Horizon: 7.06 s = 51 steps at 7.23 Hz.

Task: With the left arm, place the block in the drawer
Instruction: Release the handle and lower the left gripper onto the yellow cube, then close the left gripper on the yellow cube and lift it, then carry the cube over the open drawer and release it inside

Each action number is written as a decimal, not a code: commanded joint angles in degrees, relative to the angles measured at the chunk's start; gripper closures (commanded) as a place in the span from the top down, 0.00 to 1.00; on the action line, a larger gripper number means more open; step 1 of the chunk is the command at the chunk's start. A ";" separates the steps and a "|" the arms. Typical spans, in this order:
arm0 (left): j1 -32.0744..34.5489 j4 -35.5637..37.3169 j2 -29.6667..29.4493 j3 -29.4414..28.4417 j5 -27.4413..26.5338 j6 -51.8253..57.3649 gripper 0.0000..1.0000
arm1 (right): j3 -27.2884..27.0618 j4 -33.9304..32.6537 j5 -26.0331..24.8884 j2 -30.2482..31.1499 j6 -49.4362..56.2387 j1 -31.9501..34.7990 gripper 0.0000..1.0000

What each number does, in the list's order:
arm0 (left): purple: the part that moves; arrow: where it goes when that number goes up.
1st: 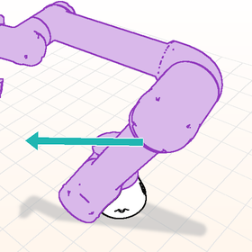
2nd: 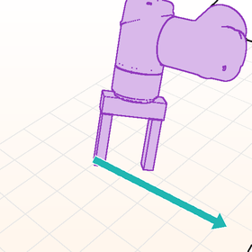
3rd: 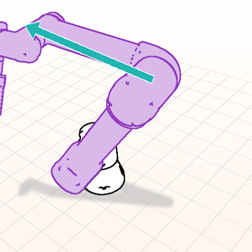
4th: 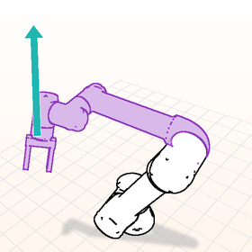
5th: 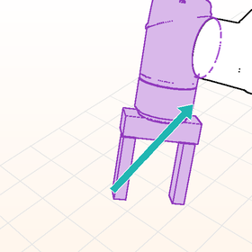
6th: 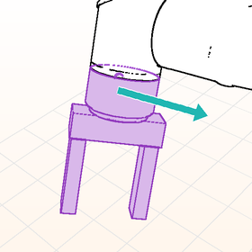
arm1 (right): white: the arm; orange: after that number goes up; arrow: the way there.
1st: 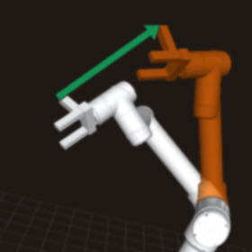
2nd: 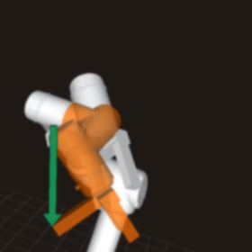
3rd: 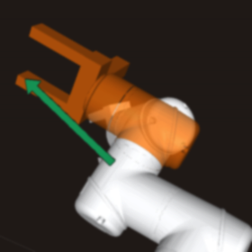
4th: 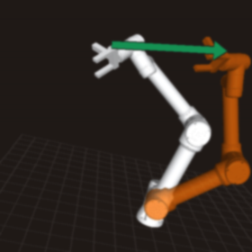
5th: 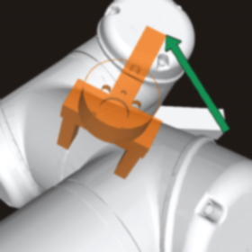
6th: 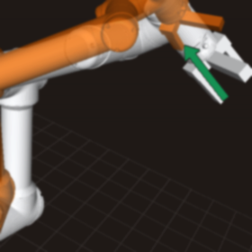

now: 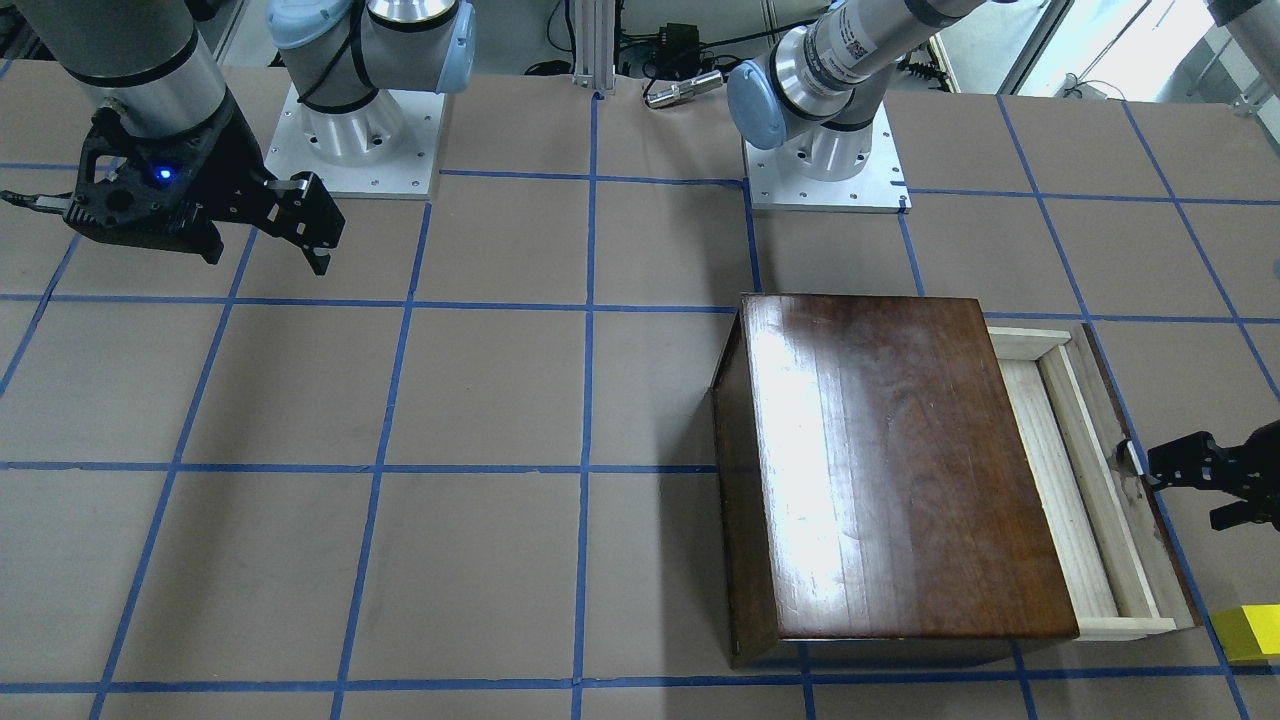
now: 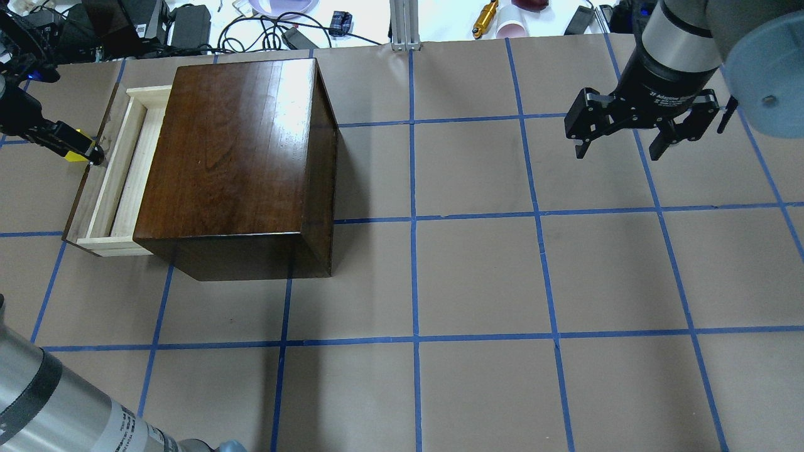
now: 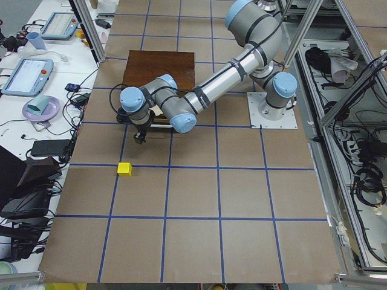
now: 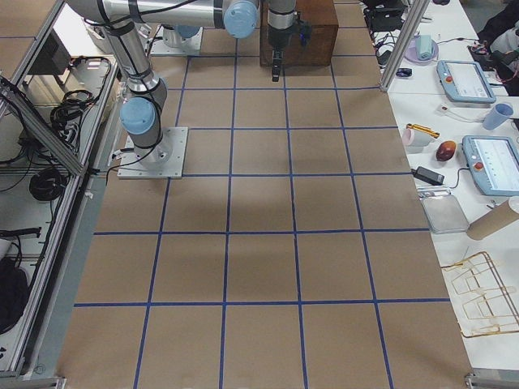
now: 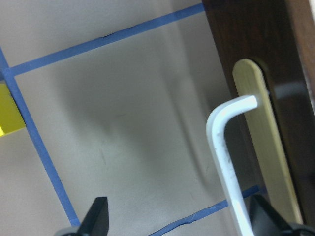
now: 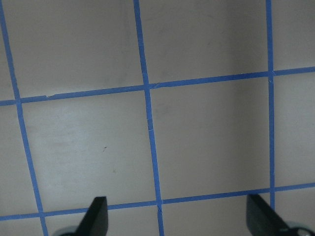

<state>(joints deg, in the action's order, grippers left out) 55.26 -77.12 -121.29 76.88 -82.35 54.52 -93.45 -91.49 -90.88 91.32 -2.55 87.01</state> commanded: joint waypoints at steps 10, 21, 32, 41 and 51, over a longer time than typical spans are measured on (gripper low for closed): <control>-3.30 -0.49 0.28 -6.37 -1.50 0.41 1.00 | 0.02 0.00 0.00 0.00 0.00 0.00 1.00; -4.55 12.87 -16.70 -15.79 2.26 -15.67 1.00 | 0.02 0.00 0.00 0.00 0.00 0.00 1.00; -4.10 14.11 -20.92 -19.57 2.63 -14.97 0.00 | 0.02 0.00 0.00 0.00 0.00 0.00 1.00; 6.23 -18.86 4.74 -19.14 -1.50 -29.08 0.00 | 0.02 0.00 0.00 0.00 0.00 0.00 1.00; 10.31 -5.68 3.87 1.61 -0.71 -33.25 0.00 | 0.02 0.00 0.00 0.00 0.00 0.00 1.00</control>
<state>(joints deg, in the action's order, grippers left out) 65.57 -83.81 -117.42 77.38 -83.17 21.23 -93.43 -91.49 -90.88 91.32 -2.55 86.98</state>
